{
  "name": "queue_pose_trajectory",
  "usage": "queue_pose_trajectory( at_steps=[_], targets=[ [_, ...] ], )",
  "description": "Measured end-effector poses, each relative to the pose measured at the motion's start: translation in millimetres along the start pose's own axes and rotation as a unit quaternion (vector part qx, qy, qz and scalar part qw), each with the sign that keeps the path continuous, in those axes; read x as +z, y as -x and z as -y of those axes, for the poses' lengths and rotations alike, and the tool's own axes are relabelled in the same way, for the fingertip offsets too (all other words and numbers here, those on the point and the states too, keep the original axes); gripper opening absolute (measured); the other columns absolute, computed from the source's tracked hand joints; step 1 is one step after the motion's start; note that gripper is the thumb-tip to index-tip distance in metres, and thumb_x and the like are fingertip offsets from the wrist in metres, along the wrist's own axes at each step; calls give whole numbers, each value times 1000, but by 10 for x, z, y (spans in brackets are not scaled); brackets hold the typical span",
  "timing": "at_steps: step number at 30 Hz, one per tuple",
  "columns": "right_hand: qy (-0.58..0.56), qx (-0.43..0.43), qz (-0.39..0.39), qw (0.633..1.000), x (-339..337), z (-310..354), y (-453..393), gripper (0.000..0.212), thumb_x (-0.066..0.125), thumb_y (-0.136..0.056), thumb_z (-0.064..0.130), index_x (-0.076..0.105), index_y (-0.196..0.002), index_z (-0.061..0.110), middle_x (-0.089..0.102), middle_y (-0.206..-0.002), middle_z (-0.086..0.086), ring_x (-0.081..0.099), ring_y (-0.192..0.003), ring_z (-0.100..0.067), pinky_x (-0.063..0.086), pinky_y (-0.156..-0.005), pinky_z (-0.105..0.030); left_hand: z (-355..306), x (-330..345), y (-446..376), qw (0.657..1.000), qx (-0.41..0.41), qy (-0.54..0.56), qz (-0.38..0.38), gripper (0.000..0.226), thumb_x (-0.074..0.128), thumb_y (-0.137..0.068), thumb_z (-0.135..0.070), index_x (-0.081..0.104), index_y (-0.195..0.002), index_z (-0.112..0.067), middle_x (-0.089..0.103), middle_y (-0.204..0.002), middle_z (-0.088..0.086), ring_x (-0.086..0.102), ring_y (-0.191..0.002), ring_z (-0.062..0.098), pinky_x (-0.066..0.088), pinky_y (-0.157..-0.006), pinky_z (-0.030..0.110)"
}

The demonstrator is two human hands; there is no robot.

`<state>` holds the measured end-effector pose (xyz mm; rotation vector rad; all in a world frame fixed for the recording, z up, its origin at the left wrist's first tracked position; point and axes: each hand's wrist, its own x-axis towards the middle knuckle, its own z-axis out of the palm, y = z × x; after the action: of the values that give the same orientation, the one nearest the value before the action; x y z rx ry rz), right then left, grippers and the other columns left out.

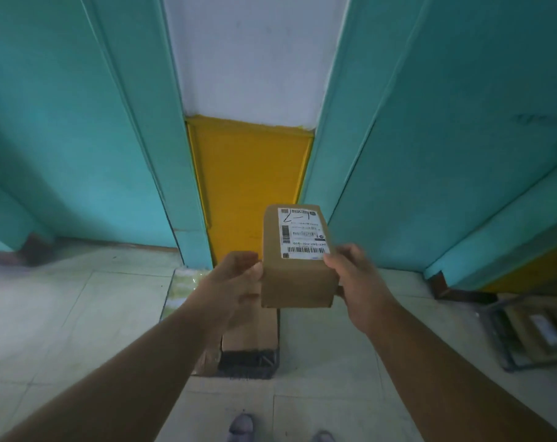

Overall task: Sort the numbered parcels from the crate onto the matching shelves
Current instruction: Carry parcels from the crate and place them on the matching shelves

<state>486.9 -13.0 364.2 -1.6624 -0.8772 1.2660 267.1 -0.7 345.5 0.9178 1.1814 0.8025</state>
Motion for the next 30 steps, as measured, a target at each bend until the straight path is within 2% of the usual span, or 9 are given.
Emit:
queue_pose_trajectory(
  at_steps=[4, 7, 10, 13, 16, 19, 23, 26, 30],
  targets=[
    [-91, -49, 10, 995, -455, 72, 161, 28, 63, -79, 21, 65, -107, 13, 74, -107, -9, 68, -96, -23, 50, -74, -34, -197, 321, -159, 995, -37, 69, 62, 68, 69, -77, -58, 48, -138, -34, 65, -128, 5, 65, -114, 32, 49, -98, 58],
    [-89, -57, 52, 993, -897, 125, 274, 30, 60, -75, 15, 68, -103, 12, 75, -101, -10, 67, -88, -20, 48, -71, -32, -383, 719, -273, 990, -54, 95, 91, 52, 65, -84, -56, 59, -129, -31, 70, -116, 13, 69, -103, 38, 56, -84, 51],
    [-55, -59, 6, 997, -1330, 143, 313, 20, 64, -89, 13, 69, -108, 14, 73, -108, -12, 64, -93, -23, 48, -78, -41, -508, 1264, -297, 991, -66, 97, 56, 36, 65, -92, -41, 61, -124, -26, 70, -111, 14, 68, -103, 39, 56, -87, 57],
    [-3, -24, -79, 997, -1647, 91, 353, 40, 70, -90, 43, 59, -122, 22, 63, -123, -2, 62, -108, -22, 57, -90, -47, -450, 1761, -278, 976, -60, 198, -63, 38, 68, -90, -37, 58, -125, -28, 67, -113, 7, 65, -104, 31, 57, -86, 51],
    [-32, 45, -38, 998, -1750, 20, 456, 78, 73, -73, 67, 44, -136, 31, 53, -130, 0, 57, -113, -23, 56, -91, -48, -262, 2071, -200, 958, -46, 258, -116, 55, 74, -84, -36, 48, -132, -42, 63, -122, 4, 62, -109, 30, 58, -84, 51],
    [-81, 29, -17, 996, -1741, -12, 442, 68, 75, -75, 60, 46, -131, 35, 59, -125, 3, 59, -115, -25, 55, -93, -51, -125, 2299, 30, 967, -39, 244, -56, 50, 70, -87, -25, 50, -128, -44, 66, -117, 4, 65, -106, 32, 54, -91, 57],
    [-143, -24, -74, 987, -1751, 24, 263, 36, 76, -87, 34, 55, -117, 35, 69, -116, 0, 66, -105, -26, 52, -91, -52, -36, 2253, 169, 979, -19, 202, -9, 86, 82, -67, -34, 38, -140, -47, 67, -123, 2, 65, -109, 32, 50, -95, 56],
    [-155, -38, -58, 986, -1791, 89, 129, 35, 74, -88, 21, 57, -118, 30, 69, -119, -5, 67, -105, -28, 55, -89, -48, -133, 2020, 68, 984, -10, 176, 1, 71, 72, -71, -42, 45, -137, -33, 73, -115, 3, 69, -106, 30, 52, -91, 50],
    [-135, -75, -82, 985, -1816, 233, 8, 40, 76, -86, 14, 54, -118, 22, 66, -120, -6, 71, -94, -21, 58, -70, -31, -338, 1716, -281, 995, -9, 87, 44, 69, 74, -73, -33, 47, -136, -33, 74, -110, 4, 70, -102, 28, 53, -94, 54]
  ],
)
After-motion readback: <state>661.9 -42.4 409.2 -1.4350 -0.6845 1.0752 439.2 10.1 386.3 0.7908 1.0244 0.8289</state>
